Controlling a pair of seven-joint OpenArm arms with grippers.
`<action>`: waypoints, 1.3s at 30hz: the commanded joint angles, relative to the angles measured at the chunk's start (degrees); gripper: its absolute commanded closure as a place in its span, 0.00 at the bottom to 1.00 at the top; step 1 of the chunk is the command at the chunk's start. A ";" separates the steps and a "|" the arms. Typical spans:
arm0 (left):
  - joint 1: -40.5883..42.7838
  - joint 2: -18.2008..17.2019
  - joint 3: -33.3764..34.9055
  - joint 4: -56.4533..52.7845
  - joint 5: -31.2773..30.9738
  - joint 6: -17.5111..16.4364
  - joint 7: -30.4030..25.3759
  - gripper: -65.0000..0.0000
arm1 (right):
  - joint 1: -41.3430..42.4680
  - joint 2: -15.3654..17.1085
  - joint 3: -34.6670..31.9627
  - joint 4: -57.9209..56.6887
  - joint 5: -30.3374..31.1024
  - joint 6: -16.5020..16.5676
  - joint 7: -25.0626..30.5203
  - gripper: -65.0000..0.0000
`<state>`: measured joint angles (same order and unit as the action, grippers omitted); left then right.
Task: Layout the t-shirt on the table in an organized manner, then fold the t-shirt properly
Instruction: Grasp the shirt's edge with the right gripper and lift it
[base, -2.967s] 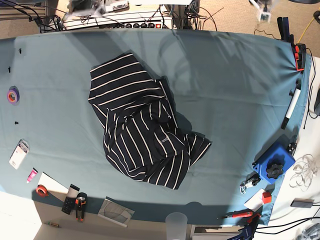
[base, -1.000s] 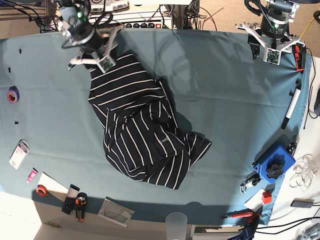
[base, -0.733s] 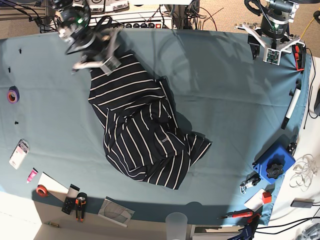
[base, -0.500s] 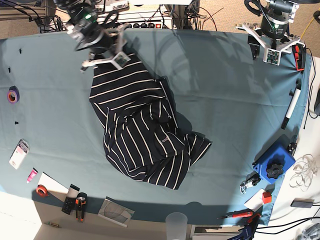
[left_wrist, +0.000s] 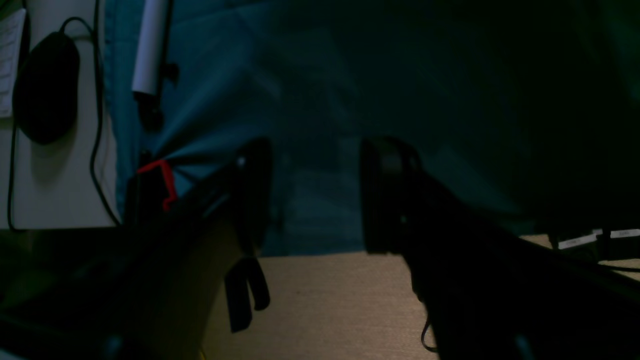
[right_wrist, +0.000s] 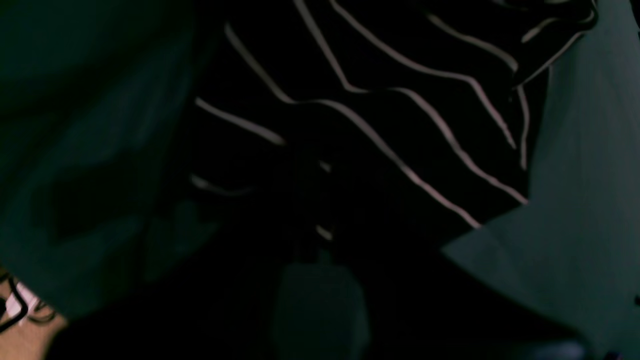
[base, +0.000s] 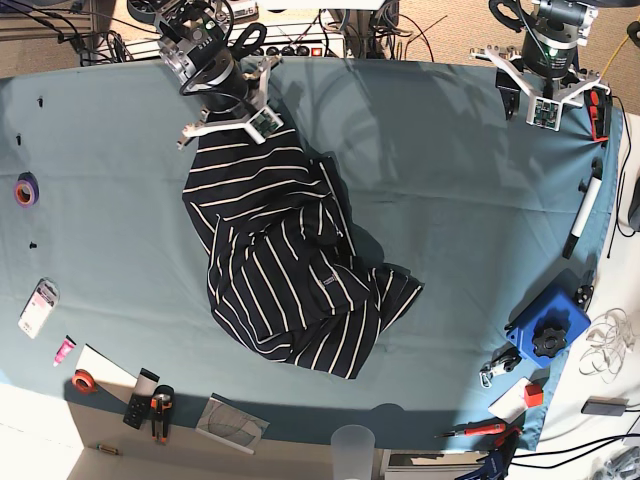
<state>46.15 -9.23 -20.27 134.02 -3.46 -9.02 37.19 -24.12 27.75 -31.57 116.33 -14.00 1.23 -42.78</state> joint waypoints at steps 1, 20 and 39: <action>0.50 -0.31 -0.17 0.98 0.22 0.22 -1.27 0.55 | 0.17 0.48 0.17 0.94 -2.45 -1.07 1.25 1.00; 0.50 -0.28 -0.17 0.98 0.22 0.24 -1.27 0.55 | 0.04 0.50 0.11 9.55 -13.44 -1.90 -2.14 0.83; 0.33 -0.28 -0.17 0.98 -1.29 0.24 -1.29 0.55 | 0.72 -0.59 0.02 -2.29 2.95 3.30 -2.71 0.62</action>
<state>46.02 -9.26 -20.27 134.02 -4.56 -8.99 37.19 -23.57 26.98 -31.66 114.19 -10.92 4.16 -44.03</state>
